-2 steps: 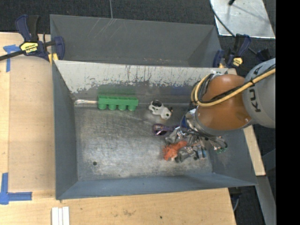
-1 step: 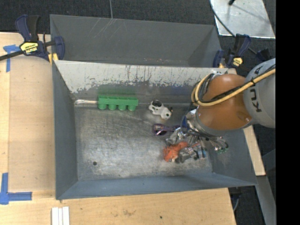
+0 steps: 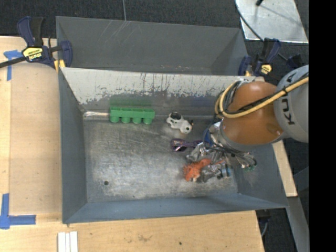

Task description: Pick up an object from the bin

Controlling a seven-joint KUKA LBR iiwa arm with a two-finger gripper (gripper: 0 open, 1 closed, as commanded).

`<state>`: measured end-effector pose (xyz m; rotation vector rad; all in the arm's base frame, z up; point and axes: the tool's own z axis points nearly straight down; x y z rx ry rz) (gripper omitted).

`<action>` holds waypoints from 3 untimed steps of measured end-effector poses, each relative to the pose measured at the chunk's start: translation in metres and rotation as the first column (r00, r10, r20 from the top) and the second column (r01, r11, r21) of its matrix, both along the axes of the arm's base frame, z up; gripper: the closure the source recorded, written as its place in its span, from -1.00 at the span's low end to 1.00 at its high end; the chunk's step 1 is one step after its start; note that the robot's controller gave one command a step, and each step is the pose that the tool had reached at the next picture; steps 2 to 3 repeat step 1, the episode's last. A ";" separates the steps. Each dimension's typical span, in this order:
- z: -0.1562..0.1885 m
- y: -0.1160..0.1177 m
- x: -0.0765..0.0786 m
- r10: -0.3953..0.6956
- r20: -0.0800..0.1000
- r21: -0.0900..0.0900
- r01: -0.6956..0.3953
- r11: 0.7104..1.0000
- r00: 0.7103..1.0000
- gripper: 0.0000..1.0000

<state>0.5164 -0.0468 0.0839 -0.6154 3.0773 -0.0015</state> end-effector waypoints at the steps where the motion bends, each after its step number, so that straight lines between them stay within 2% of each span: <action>1: 0.009 0.000 -0.001 0.000 -0.004 0.000 0.000 1.000 1.000 1.00; 3: 0.009 0.000 -0.001 0.000 -0.004 0.000 0.000 1.000 1.000 1.00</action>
Offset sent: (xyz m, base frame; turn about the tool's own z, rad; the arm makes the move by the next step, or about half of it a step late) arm 0.0000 0.0001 0.1088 0.0000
